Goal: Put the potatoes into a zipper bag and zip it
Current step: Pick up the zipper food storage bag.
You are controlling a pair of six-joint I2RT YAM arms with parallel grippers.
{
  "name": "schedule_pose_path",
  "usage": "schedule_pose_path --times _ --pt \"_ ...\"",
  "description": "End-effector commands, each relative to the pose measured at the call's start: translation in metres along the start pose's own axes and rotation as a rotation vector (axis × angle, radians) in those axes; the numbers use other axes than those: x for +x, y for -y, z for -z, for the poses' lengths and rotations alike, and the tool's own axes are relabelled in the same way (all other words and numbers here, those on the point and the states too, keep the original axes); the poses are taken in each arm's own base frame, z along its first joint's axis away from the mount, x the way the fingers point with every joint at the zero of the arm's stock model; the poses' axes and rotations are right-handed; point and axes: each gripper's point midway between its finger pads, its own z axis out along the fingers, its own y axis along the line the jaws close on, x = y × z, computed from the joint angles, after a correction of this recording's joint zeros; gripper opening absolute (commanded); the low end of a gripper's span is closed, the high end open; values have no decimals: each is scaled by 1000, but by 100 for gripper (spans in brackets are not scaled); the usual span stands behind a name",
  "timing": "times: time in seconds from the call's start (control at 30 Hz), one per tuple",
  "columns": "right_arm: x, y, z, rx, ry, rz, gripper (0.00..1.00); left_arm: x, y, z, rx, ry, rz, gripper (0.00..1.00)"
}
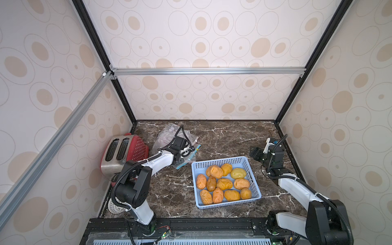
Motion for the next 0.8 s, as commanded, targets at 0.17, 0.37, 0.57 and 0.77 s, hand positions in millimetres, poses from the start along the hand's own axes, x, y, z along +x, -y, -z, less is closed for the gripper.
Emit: schedule_pose_path --times 0.17,0.37,0.57,0.77 --pt "2 1 -1 -5 0 -17 82 -4 -21 -2 -102 -5 21 41" --pt "3 1 -1 -4 0 -18 82 -5 -41 -3 -193 -24 67 2" --pt "-1 0 2 -2 11 -9 82 -19 -74 27 -256 39 225 0" --pt "-9 -12 14 -52 16 -6 80 -35 -117 115 -245 225 548 0"
